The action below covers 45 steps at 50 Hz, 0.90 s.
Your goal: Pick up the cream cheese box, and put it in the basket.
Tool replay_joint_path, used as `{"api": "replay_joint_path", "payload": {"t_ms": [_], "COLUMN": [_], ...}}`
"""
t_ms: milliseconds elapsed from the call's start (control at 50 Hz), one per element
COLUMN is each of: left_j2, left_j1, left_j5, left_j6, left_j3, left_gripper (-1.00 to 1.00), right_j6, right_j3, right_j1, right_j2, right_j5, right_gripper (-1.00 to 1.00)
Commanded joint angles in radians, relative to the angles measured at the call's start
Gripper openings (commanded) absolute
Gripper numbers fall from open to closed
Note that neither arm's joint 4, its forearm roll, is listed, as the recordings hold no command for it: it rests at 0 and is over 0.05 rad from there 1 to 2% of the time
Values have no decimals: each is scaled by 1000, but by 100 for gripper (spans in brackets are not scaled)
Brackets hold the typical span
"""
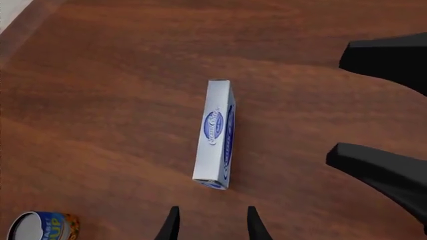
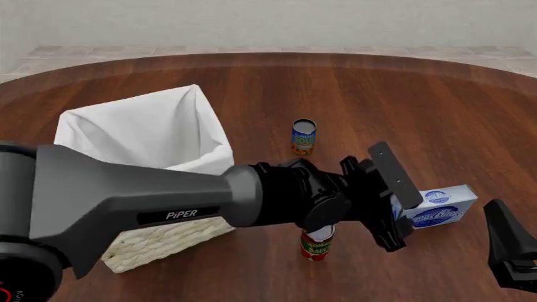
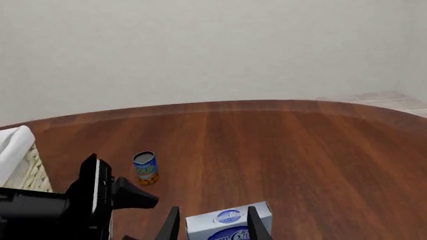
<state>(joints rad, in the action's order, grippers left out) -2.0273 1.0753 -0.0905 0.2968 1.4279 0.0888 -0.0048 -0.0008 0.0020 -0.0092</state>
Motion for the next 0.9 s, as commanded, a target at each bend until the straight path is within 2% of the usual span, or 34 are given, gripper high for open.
{"api": "replay_joint_path", "payload": {"t_ms": [20, 900], "left_j2": [-29, -110], "left_j1": [-13, -23], "left_j5": [-16, -51], "left_j6": [7, 16], "left_j3": [39, 124], "left_gripper": [100, 100], "right_j6": [3, 11], "right_j3": [0, 0], "right_j1": [-1, -4], "right_j2": [0, 0], "right_j5": [0, -1], "right_gripper": [100, 100]}}
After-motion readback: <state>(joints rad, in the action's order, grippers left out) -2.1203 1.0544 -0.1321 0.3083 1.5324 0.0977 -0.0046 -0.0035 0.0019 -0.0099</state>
